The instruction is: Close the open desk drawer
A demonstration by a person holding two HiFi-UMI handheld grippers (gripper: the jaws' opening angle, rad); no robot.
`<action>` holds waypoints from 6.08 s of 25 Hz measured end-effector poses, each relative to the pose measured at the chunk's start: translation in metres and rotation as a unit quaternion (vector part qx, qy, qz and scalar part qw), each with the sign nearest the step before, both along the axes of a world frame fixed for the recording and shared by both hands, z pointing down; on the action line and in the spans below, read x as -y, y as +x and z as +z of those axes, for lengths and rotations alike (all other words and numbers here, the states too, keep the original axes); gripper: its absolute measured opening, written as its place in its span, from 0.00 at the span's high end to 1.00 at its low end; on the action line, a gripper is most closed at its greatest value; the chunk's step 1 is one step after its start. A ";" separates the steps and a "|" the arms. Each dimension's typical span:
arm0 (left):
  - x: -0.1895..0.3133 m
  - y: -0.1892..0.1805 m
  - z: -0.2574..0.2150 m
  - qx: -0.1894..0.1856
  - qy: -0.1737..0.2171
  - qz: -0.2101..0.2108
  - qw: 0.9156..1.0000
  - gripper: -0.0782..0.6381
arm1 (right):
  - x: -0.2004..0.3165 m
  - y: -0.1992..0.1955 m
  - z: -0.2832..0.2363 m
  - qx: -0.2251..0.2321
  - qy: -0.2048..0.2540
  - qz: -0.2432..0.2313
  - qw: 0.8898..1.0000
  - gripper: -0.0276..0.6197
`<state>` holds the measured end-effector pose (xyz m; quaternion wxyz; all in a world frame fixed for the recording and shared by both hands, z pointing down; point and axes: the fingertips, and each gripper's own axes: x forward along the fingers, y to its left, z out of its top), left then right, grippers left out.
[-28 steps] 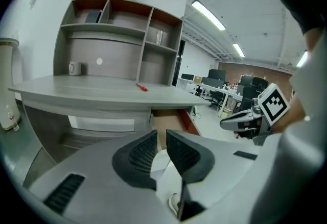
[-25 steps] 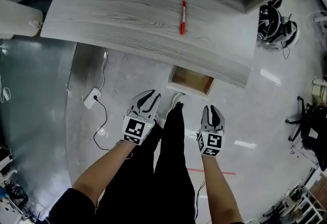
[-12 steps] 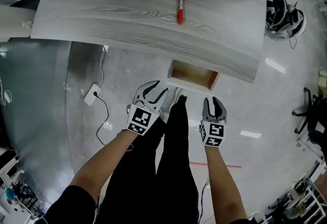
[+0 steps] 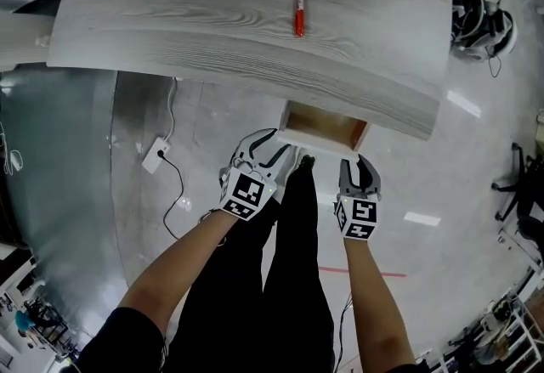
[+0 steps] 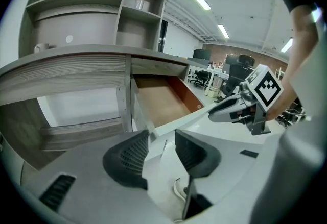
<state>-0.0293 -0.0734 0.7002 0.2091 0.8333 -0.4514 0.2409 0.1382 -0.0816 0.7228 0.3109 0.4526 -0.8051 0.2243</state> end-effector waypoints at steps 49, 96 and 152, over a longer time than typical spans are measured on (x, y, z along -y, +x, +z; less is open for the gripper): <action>0.036 0.007 -0.046 -0.043 0.012 -0.032 0.998 0.67 | 0.040 0.006 -0.045 0.056 0.056 0.040 0.996 0.78; 0.121 -0.001 -0.048 -0.036 0.058 -0.079 0.995 0.67 | 0.125 -0.002 -0.048 0.077 0.092 0.032 0.992 0.78; -0.048 -0.051 -0.470 -0.113 0.216 -0.158 0.957 0.87 | -0.026 -0.075 -0.520 0.168 0.286 -0.001 0.943 0.93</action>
